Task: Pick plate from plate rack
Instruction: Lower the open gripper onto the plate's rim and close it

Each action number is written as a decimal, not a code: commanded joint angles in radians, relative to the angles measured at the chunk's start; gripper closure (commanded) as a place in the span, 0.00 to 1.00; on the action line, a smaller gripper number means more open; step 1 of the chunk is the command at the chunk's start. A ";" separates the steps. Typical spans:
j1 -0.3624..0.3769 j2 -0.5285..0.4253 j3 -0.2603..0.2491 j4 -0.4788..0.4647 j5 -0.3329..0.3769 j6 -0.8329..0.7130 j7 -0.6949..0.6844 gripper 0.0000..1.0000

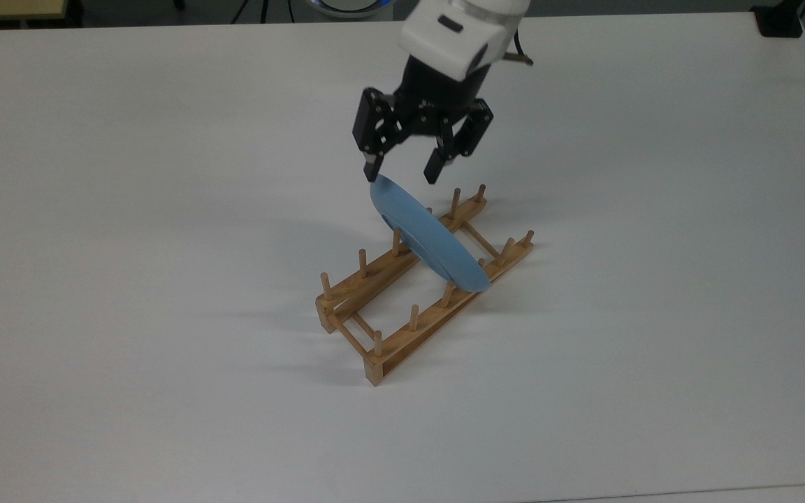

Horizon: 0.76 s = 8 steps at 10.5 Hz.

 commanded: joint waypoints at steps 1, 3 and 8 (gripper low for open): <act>0.039 0.073 -0.008 0.007 -0.080 0.064 0.069 0.50; 0.050 0.069 -0.008 0.007 -0.112 0.064 0.077 0.67; 0.049 0.057 -0.008 0.009 -0.169 0.067 0.074 0.82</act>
